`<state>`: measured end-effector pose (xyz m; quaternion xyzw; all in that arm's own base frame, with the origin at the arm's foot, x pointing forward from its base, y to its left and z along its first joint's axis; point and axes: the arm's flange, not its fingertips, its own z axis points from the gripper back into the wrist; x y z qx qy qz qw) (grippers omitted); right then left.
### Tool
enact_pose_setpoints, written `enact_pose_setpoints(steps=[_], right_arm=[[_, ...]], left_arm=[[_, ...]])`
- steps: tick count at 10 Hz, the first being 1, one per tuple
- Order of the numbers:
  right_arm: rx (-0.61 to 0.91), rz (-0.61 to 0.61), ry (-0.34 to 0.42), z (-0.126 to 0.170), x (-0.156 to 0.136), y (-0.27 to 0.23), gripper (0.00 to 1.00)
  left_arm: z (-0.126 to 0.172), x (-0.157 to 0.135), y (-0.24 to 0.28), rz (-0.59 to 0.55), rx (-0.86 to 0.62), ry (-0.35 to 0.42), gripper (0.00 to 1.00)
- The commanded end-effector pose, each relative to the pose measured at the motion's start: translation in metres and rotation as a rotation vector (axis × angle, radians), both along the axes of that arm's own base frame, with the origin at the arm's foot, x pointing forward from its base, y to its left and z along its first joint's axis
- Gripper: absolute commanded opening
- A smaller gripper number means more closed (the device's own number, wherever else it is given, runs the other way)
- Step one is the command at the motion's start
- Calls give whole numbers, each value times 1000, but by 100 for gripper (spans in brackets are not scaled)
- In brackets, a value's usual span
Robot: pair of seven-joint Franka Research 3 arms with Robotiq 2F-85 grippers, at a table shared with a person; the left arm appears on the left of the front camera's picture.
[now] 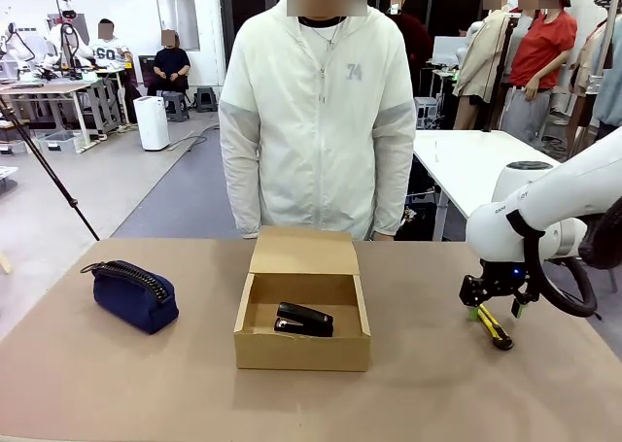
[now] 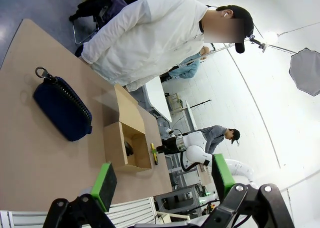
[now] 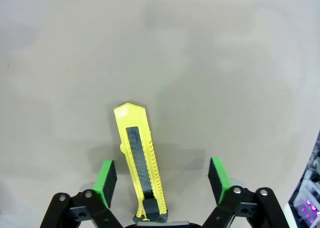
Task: Pack the items into the box.
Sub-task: Pick up the item indicated by the person and place it inside the Mailer Box.
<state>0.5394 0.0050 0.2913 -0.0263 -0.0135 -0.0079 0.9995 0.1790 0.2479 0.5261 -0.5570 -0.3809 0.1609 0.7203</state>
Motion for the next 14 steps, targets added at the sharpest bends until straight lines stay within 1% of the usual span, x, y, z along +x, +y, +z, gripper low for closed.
enact_pose_setpoints(steps=[1, 2, 4, 7, 12, 13, 14], right_arm=[[11, -1, -18, 0, 6, 5, 24], [16, 8, -20, 0, 6, 6, 0], [22, 19, -10, -2, 8, 9, 0], [70, 12, 28, -2, 8, 11, 0], [90, 6, 46, -1, 7, 12, 0], [96, 17, 47, 5, 6, 12, 0], [118, 53, 66, 21, 4, 10, 0]], left_arm=[[1, 1, 0, 0, -4, -28, 100], [1, 1, 0, 0, -4, -28, 100], [1, 1, 0, 0, -4, -28, 100], [1, 1, 0, 0, -4, -28, 100], [1, 1, 0, 0, -4, -28, 100], [1, 1, 0, 0, -4, -28, 100], [1, 1, 0, 0, -4, -28, 100]])
